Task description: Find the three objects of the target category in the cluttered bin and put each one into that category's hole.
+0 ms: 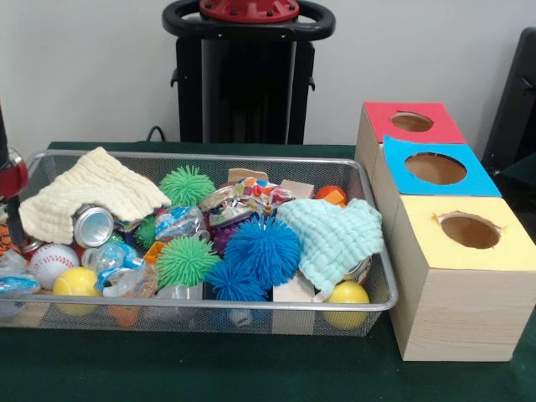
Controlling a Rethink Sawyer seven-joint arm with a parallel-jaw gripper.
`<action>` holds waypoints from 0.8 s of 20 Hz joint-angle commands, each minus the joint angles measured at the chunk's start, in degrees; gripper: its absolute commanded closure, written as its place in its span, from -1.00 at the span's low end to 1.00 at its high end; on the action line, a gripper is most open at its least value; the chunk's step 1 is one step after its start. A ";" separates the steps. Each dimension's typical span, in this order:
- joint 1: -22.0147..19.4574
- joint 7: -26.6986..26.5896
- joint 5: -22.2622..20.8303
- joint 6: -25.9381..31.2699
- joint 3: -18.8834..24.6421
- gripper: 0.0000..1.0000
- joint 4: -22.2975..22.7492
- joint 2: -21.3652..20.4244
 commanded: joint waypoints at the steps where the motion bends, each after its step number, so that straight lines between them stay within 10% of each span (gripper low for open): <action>1: 1.77 -2.67 -2.65 -1.69 -2.57 -1.00 6.21 0.13; 16: 3.48 -5.94 -1.51 2.02 -2.98 -1.00 2.66 0.43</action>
